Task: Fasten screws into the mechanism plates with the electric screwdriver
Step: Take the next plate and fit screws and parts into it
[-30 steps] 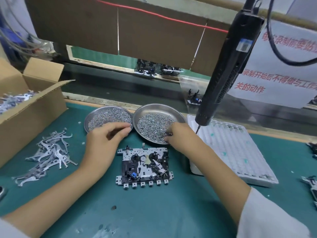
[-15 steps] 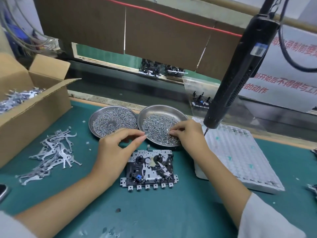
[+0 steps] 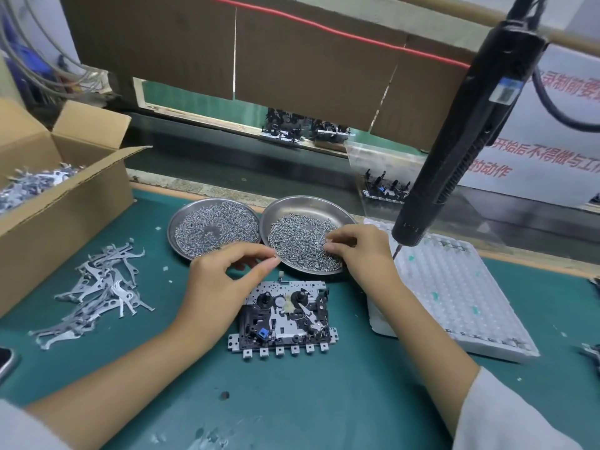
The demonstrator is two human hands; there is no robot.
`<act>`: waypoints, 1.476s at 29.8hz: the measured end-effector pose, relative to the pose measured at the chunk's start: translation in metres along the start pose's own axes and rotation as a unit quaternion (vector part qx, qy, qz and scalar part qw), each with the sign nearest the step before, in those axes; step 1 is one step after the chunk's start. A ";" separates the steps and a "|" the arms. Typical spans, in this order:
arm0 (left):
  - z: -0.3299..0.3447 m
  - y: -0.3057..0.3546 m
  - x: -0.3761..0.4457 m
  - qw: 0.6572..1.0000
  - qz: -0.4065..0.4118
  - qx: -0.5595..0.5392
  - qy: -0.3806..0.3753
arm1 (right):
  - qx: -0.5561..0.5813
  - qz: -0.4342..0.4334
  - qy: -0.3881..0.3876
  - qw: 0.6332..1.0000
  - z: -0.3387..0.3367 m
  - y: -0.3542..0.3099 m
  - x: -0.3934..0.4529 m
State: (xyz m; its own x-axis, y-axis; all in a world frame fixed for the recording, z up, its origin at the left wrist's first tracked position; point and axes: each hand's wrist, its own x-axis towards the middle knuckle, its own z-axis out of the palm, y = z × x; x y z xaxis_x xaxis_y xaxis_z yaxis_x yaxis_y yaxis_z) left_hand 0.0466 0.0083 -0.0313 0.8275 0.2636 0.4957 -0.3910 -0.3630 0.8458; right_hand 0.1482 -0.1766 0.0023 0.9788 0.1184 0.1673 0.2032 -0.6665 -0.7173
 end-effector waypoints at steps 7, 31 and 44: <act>0.000 0.003 0.000 1.000 -0.007 -0.007 -0.008 | 0.078 0.013 0.028 0.996 -0.001 0.001 -0.003; 0.003 0.018 -0.006 0.999 -0.011 -0.028 -0.030 | 0.262 -0.016 -0.029 0.964 -0.010 -0.015 -0.043; 0.014 0.032 -0.019 0.987 -0.029 -0.146 -0.054 | 0.570 0.098 -0.136 0.805 -0.007 -0.025 -0.095</act>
State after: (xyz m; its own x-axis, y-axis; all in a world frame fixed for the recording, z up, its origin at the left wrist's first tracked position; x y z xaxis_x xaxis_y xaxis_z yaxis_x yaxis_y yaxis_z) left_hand 0.0243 -0.0210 -0.0167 0.8835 0.1741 0.4348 -0.4289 -0.0722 0.9004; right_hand 0.0499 -0.1763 0.0089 0.9333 0.3529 -0.0668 -0.2140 0.3969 -0.8925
